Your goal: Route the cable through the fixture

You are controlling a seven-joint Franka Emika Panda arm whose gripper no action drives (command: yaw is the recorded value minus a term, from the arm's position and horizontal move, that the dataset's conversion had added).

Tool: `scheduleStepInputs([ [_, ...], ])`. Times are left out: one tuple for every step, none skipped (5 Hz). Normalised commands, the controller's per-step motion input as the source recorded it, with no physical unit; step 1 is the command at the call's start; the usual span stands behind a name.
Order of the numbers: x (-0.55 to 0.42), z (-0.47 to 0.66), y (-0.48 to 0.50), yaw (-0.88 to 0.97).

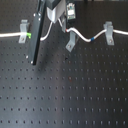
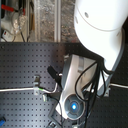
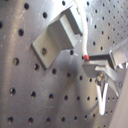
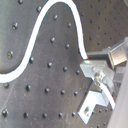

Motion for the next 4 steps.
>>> scheduleStepInputs([
  [-0.276, 0.23, -0.399, -0.02],
  [-0.204, 0.01, -0.273, -0.04],
  [-0.012, 0.0, 0.008, 0.0],
  [-0.004, -0.16, -0.004, 0.19],
])
